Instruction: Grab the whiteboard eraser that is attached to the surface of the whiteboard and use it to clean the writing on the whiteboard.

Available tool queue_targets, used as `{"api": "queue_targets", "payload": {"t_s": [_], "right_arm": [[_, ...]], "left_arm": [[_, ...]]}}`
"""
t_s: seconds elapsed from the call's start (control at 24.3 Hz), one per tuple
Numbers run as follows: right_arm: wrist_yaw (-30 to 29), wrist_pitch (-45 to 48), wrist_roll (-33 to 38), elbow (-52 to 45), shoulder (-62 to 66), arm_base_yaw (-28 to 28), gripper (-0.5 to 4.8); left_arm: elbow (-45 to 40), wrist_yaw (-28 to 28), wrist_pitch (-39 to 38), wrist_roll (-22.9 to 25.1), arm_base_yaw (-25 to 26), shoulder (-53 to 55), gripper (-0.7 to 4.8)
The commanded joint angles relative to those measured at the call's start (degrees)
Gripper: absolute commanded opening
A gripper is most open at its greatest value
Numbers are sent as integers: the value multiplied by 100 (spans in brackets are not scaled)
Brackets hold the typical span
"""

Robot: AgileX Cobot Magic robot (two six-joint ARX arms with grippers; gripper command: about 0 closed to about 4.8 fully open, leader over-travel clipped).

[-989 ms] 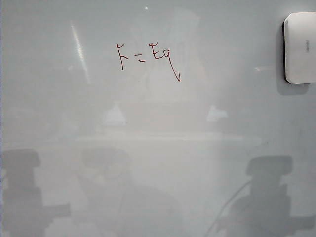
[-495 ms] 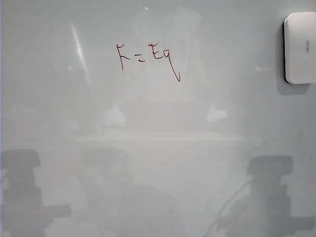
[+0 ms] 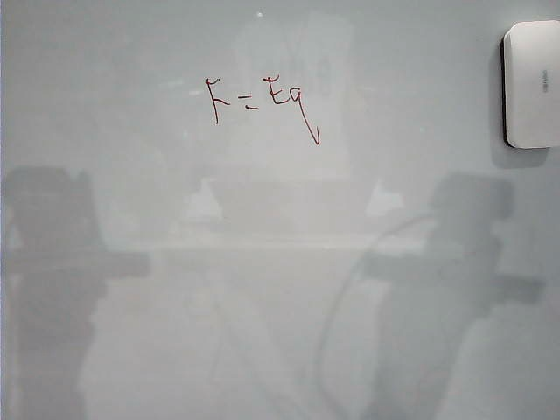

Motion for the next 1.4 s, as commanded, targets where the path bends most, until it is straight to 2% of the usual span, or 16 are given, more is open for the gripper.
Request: {"api": "queue_targets", "payload": {"t_s": [0.04, 0.16, 0.25, 0.37, 0.54, 0.7, 0.74, 0.78, 0.82, 0.95, 0.99, 1.07, 1.24, 1.32, 1.4], "right_arm": [[-1008, -933, -234, 782, 369, -2, -9], [-1248, -1674, -957, 1355, 898, -2, -9], [-990, -1725, -1456, 1600, 1209, -2, 4], [-476, -1344, -1628, 1652, 1515, -2, 121], [-203, -468, -1617, 1355, 1926, 7, 205], [-164, 905, -1593, 682, 2350, 201, 314], [11, 1377, -1596, 385, 2509, 374, 360], [190, 1974, -1611, 77, 2741, 614, 431], [332, 2326, -1628, -72, 2889, 763, 446], [887, 3307, -1626, -374, 3377, 1152, 458], [1209, 3847, -1624, -448, 3816, 1364, 479], [1681, 4509, -1622, -444, 4474, 1543, 479], [1836, 5438, -1600, -442, 5320, 1580, 477], [2055, 5812, -1604, -442, 5635, 1578, 452], [2107, 6067, -1624, -417, 5860, 1578, 452]], "left_arm": [[651, 776, -1108, -138, -11, 96, -6], [1126, 1215, -2212, 35, -11, 352, -5], [1294, 1626, -2507, 404, -15, 474, -6], [1360, 2127, -2514, 675, -15, 498, -6], [1443, 2201, -2557, 584, -13, 492, -6], [1453, 2184, -2546, 1080, -13, 487, -6], [1453, 2168, -2603, 1082, -13, 487, -6], [1451, 2120, -2653, 1084, -7, 487, -6], [1451, 2070, -2677, 1078, -9, 487, -6], [1451, 1991, -2723, 1040, -9, 487, -6], [1451, 1993, -2730, 1040, -9, 487, -6], [1451, 1993, -2745, 1038, -9, 487, -6], [1451, 1993, -2824, 1040, -7, 487, -6], [1451, 1996, -2905, 1038, -7, 487, -6], [1451, 1993, -2990, 1040, -7, 487, -6]]}}
